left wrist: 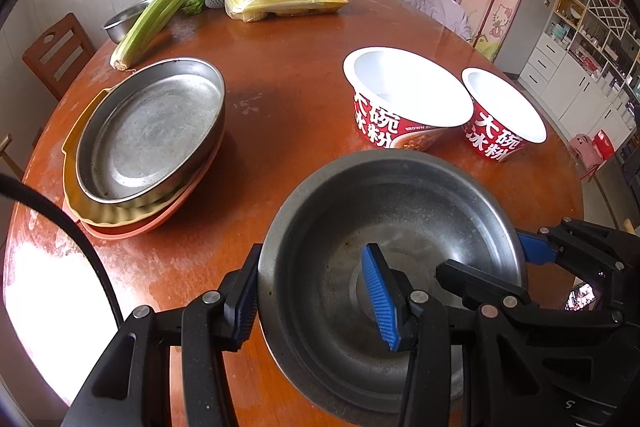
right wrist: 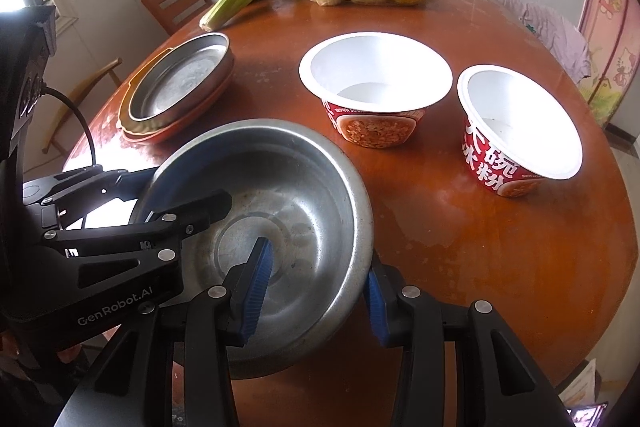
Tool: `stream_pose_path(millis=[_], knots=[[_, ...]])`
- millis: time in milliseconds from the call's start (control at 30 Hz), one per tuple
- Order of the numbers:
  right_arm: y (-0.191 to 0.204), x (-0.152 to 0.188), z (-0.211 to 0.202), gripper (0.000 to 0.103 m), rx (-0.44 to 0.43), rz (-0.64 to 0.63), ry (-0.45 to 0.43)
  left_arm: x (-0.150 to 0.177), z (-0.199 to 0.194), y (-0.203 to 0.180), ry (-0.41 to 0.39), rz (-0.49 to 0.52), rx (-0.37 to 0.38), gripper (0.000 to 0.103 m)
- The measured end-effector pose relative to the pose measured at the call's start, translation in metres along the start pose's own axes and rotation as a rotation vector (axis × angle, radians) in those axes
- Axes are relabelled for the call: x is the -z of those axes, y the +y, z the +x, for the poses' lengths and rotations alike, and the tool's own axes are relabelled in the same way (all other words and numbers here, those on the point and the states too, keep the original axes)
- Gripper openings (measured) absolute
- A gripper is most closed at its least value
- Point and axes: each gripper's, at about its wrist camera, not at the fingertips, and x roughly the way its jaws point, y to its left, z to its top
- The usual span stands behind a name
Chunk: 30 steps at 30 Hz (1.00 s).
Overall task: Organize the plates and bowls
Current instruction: 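Lift the steel bowl with the left gripper and carry it forward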
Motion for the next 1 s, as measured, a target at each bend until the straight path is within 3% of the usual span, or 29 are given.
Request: stream_pose_path(millis=[1000], knots=[[-0.017,-0.006,-0.021,0.047,-0.023,0.075,-0.066,-0.006,-0.02,0.002,-0.041,-0.006,-0.005,0.049]])
